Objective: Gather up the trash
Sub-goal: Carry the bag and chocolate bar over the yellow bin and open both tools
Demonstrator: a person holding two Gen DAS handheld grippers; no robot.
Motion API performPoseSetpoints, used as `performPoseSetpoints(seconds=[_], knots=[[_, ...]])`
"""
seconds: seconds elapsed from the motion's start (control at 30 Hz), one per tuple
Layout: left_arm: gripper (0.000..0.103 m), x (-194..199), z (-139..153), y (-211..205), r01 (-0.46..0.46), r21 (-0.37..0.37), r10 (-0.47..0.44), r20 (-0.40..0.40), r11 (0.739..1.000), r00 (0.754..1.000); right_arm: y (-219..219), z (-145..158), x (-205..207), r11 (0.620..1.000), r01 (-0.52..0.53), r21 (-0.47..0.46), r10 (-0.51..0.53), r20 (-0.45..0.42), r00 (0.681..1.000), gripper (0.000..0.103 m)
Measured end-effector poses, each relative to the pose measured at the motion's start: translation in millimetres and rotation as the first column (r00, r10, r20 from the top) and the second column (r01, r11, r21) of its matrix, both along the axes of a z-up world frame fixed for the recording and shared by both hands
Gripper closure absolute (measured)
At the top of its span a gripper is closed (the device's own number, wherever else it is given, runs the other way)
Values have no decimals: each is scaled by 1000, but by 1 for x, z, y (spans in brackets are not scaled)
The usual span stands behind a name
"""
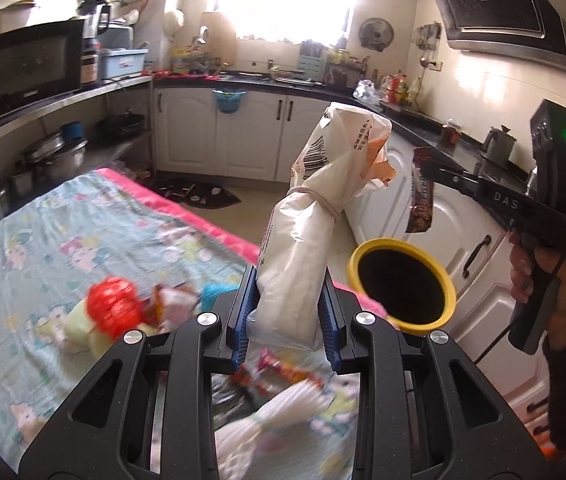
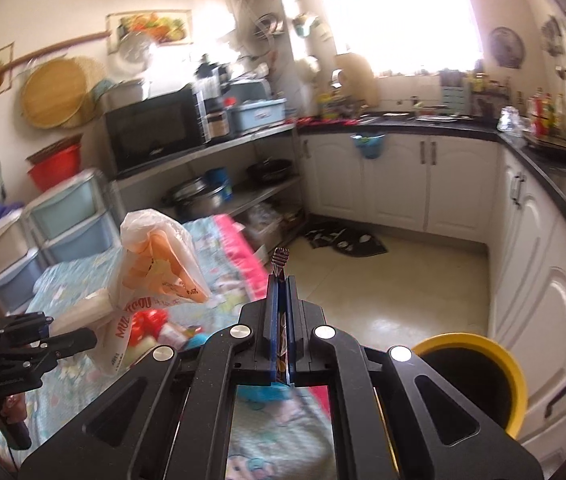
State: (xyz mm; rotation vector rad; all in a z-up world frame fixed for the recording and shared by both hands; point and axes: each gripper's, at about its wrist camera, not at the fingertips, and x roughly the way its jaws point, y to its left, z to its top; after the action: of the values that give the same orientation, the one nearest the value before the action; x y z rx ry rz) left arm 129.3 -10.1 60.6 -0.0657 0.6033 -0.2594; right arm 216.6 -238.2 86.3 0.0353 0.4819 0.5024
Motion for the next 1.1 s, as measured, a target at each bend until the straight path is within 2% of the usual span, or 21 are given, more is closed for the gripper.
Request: performPoseSetpoints(seconds=[0.27,0.47,0.6,0.73,1.1], knots=[[80,44,-4,-50,81,2,-80,-56,997,995,-75,5,3,983,171,71,-173,19,985,99],[80,74,-16,-98,159,83,-149,-114,984,982,-122,-8,7,949,294,113,-296,-2,955,99],[80,92,-30,-127,208,113,-189,-160,972,969,-146,-27,10,923,370,101,-370,-23,929,99],[80,109,-44,-152,247,111,-220,-205,963,954,-157,-46,16,904,426,50,-425,-30,905,99],[79,152,-95,-212,328,142,-264,-342,934,902,-177,-94,40,882,470,-15,-469,-102,877,97]])
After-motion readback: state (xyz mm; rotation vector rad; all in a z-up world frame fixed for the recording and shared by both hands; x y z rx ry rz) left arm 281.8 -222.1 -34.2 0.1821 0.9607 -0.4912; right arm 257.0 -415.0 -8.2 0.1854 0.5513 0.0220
